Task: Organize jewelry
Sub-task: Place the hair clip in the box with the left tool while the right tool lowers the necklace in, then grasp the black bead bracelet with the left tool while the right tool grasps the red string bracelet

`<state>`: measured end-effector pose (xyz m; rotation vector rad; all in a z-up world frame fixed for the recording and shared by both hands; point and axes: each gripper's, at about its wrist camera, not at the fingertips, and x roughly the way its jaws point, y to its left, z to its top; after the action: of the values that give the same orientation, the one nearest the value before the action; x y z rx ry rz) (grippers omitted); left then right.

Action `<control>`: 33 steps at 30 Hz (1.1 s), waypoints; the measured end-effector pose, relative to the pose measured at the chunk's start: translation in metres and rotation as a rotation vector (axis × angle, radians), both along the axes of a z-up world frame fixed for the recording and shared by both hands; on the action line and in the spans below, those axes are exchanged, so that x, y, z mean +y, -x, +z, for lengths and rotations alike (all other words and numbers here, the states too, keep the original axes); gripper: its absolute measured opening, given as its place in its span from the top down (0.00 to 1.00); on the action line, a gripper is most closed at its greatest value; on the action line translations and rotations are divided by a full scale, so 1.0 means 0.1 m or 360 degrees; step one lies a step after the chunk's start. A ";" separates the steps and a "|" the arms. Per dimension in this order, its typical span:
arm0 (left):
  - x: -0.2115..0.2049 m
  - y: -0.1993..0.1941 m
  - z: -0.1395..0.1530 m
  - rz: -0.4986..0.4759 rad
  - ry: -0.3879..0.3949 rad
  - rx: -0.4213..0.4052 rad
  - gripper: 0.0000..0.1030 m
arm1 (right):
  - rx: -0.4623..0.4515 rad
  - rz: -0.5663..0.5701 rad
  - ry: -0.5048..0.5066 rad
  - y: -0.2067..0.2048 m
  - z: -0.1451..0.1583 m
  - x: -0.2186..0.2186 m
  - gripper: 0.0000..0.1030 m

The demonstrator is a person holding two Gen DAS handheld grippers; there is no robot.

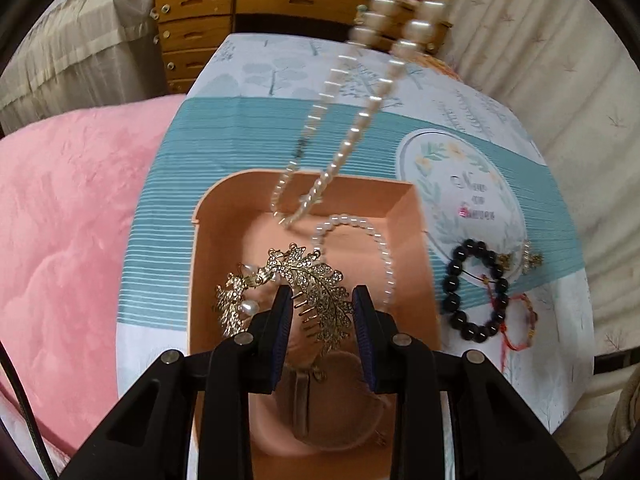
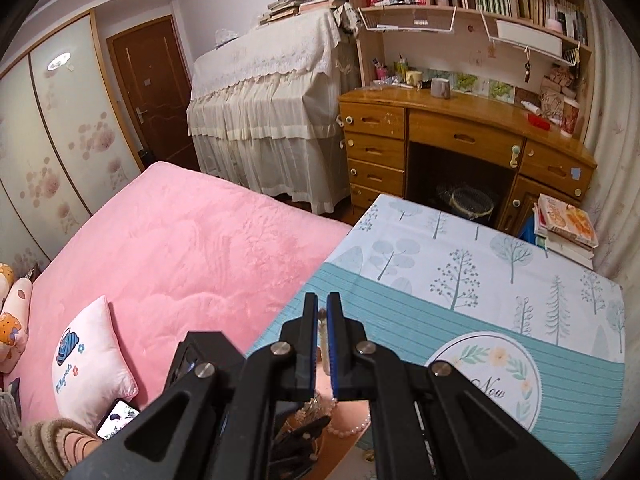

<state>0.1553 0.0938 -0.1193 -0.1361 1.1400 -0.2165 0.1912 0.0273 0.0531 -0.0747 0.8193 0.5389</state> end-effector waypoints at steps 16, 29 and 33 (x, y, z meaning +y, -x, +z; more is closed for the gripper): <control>0.16 0.17 0.08 0.0083 0.0149 -0.0136 0.35 | 0.0081 -0.0013 -0.0002 0.04 -0.29 -0.08 0.95; 0.13 0.64 0.38 0.0116 -0.0006 -0.0291 0.32 | 0.0221 -0.0008 0.0011 0.20 -0.68 -0.15 0.94; 0.09 0.71 0.44 0.0108 -0.0005 -0.0292 0.32 | 0.0237 -0.0052 -0.0013 0.31 -0.71 -0.31 0.94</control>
<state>0.0843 0.1028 -0.0757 -0.1489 0.9518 -0.1630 0.1600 -0.0034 -0.0177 -0.0137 0.9620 0.5210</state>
